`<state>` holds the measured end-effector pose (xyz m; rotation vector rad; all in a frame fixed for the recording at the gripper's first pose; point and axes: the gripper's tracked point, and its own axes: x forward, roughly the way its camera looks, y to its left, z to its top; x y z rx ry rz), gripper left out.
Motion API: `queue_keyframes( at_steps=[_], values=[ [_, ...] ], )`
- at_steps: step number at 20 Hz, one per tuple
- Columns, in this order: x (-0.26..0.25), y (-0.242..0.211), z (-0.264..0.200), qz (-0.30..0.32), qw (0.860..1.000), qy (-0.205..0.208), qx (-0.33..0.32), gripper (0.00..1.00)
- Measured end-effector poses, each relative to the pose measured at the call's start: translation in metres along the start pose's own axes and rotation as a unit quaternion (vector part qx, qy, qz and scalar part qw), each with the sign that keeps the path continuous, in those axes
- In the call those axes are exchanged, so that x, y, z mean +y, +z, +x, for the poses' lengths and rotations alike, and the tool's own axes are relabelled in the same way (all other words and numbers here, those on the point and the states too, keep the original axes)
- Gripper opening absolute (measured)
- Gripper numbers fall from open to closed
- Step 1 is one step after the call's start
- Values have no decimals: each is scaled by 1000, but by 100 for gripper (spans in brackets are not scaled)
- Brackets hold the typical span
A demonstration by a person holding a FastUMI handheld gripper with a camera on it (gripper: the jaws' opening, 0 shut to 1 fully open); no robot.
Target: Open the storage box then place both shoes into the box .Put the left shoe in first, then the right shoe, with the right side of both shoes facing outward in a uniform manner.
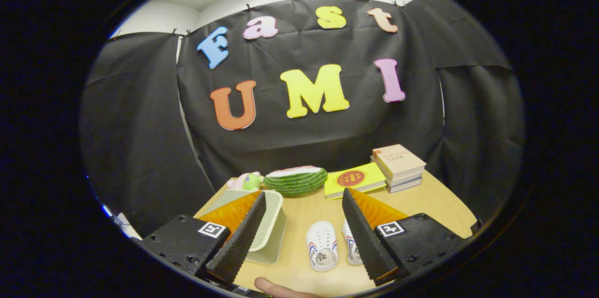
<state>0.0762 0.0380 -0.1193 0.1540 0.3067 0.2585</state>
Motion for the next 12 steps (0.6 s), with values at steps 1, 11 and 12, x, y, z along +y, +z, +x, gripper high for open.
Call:
queue_keyframes(
  at_steps=[1,11,12],
  values=[
    [-1,-9,11,2,1000,0,12,100],
    [14,-83,109,109,980,101,129,95],
    [18,-91,118,115,976,120,142,94]
  ],
)
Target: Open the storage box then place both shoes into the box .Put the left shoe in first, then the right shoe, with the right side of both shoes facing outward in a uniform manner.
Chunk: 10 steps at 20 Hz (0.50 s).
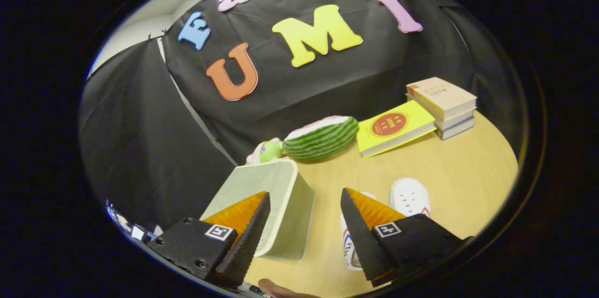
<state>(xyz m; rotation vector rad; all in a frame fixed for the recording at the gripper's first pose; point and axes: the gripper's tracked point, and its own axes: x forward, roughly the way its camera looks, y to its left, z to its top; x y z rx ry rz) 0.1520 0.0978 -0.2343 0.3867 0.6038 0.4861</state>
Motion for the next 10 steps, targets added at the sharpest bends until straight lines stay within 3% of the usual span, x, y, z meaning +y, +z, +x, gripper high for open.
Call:
queue_keyframes(
  at_steps=[5,10],
  values=[
    [4,-22,46,78,990,94,69,90],
    [27,-36,70,193,944,206,173,86]
  ],
)
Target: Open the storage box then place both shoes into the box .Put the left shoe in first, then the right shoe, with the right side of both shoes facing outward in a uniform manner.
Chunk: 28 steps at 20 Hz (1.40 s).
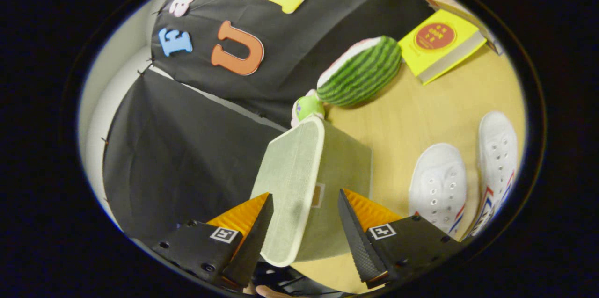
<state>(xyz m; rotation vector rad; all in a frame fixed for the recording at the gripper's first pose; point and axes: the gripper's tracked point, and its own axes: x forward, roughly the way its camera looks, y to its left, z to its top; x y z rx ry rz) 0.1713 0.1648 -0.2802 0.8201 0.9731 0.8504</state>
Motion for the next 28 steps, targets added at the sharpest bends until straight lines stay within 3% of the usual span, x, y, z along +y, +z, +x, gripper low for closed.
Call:
queue_keyframes(
  at_steps=[2,7,10,12,16,22,28],
  values=[
    [-5,6,7,16,999,29,21,84],
    [13,-2,11,74,984,134,95,56],
    [6,-4,18,76,981,139,113,43],
    [4,-6,24,42,982,141,121,31],
    [2,1,23,18,987,131,93,10],
    [29,2,15,-9,991,111,73,5],
    [103,5,11,-47,993,93,54,5]
  ],
)
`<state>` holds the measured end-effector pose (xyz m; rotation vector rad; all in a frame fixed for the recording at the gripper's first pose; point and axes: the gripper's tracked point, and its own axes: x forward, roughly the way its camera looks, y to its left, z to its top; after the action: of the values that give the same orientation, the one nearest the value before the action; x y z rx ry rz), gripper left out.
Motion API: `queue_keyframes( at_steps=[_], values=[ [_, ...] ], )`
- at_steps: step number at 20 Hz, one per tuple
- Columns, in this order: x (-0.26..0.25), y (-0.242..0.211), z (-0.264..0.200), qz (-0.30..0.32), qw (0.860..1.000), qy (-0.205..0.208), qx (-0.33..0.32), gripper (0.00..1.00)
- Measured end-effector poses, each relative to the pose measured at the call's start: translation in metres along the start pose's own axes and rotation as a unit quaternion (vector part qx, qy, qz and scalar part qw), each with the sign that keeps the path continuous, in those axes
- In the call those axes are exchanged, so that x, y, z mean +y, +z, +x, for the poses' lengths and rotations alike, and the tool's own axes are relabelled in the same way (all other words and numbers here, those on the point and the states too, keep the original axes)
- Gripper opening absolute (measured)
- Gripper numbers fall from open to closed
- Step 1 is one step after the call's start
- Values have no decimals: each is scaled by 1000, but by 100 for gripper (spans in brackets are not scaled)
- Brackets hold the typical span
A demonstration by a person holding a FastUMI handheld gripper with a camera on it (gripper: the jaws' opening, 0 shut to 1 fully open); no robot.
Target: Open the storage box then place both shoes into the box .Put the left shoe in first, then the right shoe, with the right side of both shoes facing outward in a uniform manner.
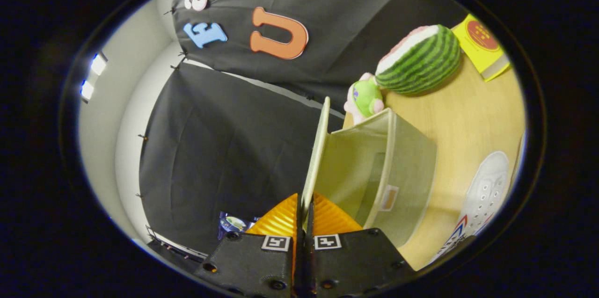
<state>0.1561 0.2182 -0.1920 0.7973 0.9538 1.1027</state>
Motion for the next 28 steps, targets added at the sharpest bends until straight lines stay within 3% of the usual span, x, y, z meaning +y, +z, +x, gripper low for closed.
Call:
queue_keyframes(
  at_steps=[5,8,10,13,18,24,28],
  values=[
    [65,-5,32,-60,998,-32,-18,5],
    [98,-6,58,-103,992,-38,-62,6],
    [115,-10,78,-120,988,-49,-82,13],
    [141,-27,109,-124,988,-30,-85,17],
    [173,-67,139,-225,971,-26,-74,100],
    [141,-67,123,-257,958,-101,-78,100],
    [91,-53,82,-268,943,-182,-79,100]
  ],
)
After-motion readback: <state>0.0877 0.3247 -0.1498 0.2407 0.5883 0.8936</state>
